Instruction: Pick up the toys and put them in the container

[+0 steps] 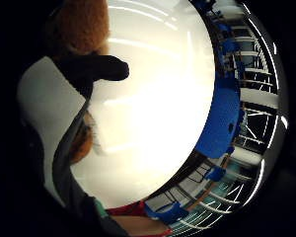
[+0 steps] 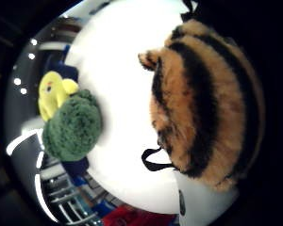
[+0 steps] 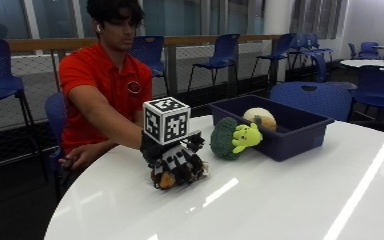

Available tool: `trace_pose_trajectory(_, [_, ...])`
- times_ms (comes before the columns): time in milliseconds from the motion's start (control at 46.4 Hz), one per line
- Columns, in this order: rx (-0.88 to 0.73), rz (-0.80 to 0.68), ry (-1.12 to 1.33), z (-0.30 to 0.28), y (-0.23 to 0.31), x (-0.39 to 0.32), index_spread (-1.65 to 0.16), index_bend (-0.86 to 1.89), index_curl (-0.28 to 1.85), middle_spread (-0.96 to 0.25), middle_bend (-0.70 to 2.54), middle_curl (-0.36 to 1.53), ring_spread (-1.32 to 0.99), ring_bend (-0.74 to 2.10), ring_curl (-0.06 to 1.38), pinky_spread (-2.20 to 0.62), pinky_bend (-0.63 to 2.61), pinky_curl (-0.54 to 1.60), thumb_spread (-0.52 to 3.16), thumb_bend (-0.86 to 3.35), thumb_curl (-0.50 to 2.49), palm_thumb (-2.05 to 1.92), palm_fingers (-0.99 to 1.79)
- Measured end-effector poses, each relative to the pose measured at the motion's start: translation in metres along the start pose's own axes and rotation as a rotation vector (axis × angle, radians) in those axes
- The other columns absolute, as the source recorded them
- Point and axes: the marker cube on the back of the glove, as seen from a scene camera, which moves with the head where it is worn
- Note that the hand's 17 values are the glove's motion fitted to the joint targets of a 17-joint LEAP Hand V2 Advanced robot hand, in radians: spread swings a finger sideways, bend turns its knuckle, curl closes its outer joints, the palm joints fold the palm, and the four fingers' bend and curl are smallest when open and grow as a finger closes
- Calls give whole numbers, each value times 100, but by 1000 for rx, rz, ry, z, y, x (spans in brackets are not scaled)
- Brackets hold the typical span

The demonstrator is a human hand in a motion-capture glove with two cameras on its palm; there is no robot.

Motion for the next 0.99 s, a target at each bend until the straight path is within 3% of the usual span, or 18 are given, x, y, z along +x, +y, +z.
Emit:
trace_pose_trajectory(194, [62,-44,35,-20,9,-3,-38,11,25,-37,57,48,-42,106,52,-37,90,35,113,16,42,45,96])
trace_pose_trajectory(366, [122,-76,-57,-87,14,-30,-36,14,24,-41,61,52,-43,108,54,-43,95,37,97,15,51,54,104])
trace_pose_trajectory(560, [228,-214,-34,-158,13,-129,-35,14,23,-44,60,56,-44,108,54,-45,95,38,85,10,58,57,103])
trace_pose_trajectory(991, [328,-440,-40,-226,41,-332,-35,13,19,-46,48,60,-46,105,52,-45,98,39,82,1,67,57,90])
